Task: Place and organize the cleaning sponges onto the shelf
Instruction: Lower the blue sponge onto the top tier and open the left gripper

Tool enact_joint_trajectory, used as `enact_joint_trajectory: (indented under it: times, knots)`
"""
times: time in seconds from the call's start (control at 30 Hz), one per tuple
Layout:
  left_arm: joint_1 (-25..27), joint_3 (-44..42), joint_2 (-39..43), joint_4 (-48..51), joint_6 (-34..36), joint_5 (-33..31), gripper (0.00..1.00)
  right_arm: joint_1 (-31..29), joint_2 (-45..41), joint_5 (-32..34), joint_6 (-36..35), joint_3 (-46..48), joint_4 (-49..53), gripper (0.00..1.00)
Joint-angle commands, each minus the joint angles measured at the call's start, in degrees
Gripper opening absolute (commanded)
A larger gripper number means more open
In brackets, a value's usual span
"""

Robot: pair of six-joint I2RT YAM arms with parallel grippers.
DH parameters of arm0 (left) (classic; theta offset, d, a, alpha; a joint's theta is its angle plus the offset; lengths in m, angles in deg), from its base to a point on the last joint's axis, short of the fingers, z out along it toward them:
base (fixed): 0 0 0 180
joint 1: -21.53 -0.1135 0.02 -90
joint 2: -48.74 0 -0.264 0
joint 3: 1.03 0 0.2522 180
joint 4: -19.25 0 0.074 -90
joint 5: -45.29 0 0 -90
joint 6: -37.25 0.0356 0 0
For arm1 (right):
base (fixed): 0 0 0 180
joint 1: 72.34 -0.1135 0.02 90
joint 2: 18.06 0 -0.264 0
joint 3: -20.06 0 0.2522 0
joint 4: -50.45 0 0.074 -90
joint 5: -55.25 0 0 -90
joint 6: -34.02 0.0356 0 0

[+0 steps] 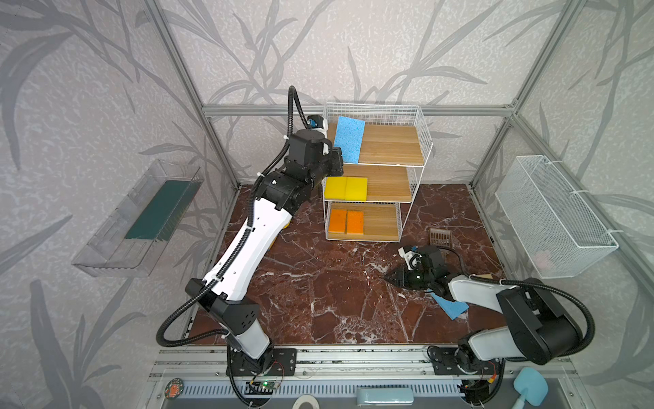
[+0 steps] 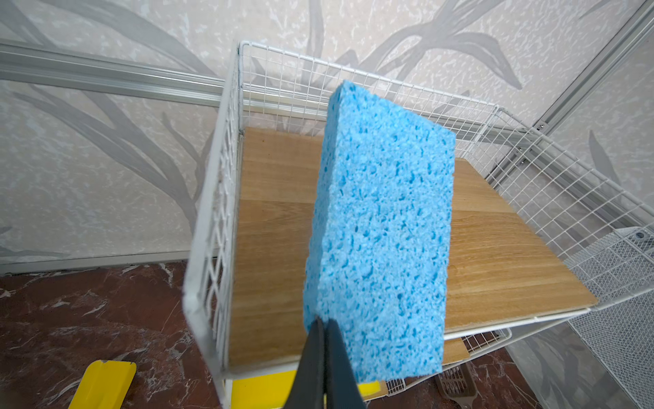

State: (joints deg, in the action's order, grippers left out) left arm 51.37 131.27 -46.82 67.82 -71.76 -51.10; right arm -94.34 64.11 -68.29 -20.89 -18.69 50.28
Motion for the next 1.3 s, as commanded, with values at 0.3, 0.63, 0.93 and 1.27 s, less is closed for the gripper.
enact_joint_trajectory:
  times: [0.3,0.63,0.93,1.27]
  knots:
    - [-0.8,2.7,-1.0,-0.1,0.8,-3.3,0.00,0.2,1.7,-1.2,0.3,0.7,-2.1,0.42]
    - [-1.1,2.6,-2.1,0.7,0.1,-4.9,0.00,0.2,1.5,-1.1,0.2,0.8,-2.0,0.42]
    - [-1.0,2.4,-2.2,0.1,-0.2,-4.5,0.33,0.2,0.8,-0.8,0.0,1.0,-1.4,0.42]
    - [-1.1,2.1,-0.6,-1.0,-0.9,-3.1,0.61,0.2,-1.4,-0.3,-0.4,0.9,0.0,0.42]
